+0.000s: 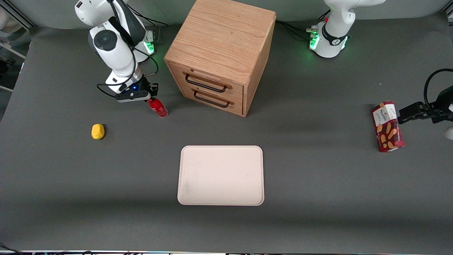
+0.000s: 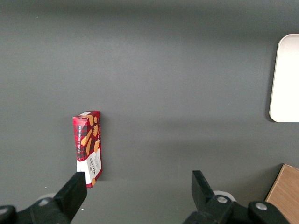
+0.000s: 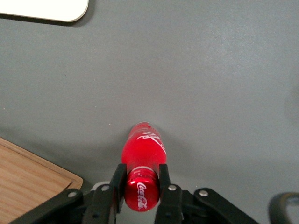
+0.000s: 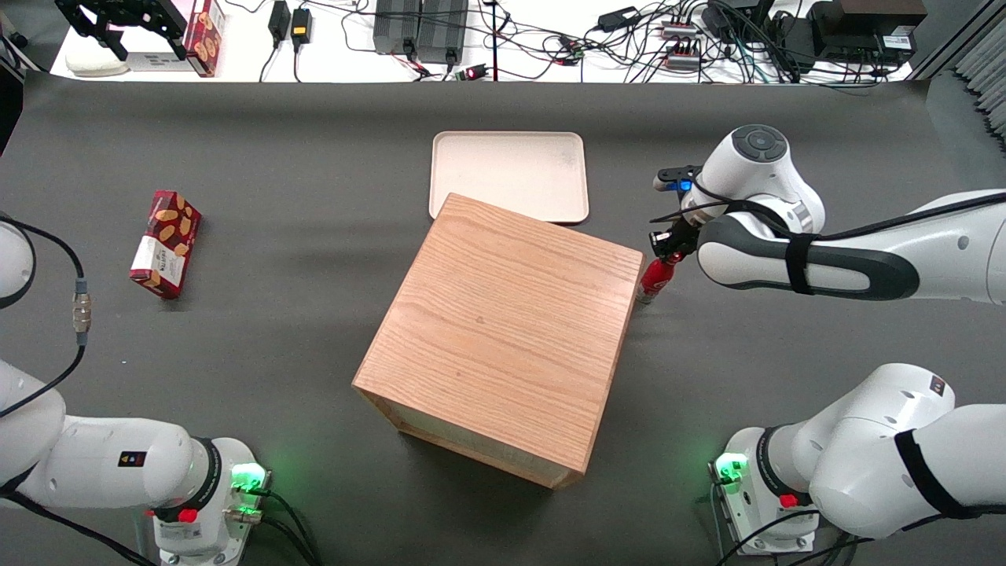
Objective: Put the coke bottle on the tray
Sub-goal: 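Close the right gripper around the red bottle's cap end, then lift the red bottle off the table with the right gripper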
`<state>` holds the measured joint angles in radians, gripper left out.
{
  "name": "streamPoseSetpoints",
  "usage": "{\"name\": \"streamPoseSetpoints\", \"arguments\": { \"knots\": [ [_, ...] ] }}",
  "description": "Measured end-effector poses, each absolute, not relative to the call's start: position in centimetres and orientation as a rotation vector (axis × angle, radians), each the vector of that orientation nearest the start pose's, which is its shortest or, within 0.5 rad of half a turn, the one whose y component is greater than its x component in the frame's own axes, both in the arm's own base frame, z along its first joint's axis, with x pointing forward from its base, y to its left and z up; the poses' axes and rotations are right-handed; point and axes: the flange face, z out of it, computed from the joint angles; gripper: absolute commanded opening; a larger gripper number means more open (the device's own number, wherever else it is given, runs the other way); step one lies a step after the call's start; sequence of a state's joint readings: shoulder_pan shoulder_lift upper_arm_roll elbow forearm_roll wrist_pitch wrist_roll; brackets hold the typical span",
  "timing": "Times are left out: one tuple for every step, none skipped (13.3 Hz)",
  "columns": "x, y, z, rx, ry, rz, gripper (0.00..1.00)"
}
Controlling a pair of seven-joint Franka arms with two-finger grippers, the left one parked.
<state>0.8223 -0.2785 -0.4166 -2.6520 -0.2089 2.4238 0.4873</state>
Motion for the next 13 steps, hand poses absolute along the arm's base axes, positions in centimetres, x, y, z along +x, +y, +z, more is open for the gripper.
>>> {"name": "streamPoseSetpoints", "arguments": {
  "knots": [
    [37.6, 16.8, 32.9, -3.148, -0.136, -0.071, 0.00],
    [37.6, 16.8, 32.9, -3.148, -0.136, -0.071, 0.00],
    [37.6, 16.8, 32.9, -3.147, -0.136, -0.071, 0.00],
    [37.7, 16.8, 33.0, -3.147, -0.136, -0.073, 0.00],
    [37.8, 16.8, 33.2, -3.147, -0.134, -0.076, 0.00],
    [38.1, 16.8, 33.6, -3.153, -0.131, -0.068, 0.00],
    [38.5, 16.8, 34.3, -3.166, -0.126, -0.044, 0.00],
    [39.0, 16.7, 35.3, -3.179, -0.118, -0.021, 0.00],
    [39.6, 16.7, 36.7, -3.189, -0.108, -0.007, 0.00],
    [40.3, 16.6, 38.2, -3.197, -0.097, 0.000, 0.00],
    [40.9, 16.6, 39.9, -3.202, -0.085, 0.004, 0.00],
    [41.4, 16.4, 41.6, -3.207, -0.074, 0.010, 0.00],
    [41.7, 16.3, 43.3, -3.213, -0.063, 0.019, 0.00]
  ]
}}
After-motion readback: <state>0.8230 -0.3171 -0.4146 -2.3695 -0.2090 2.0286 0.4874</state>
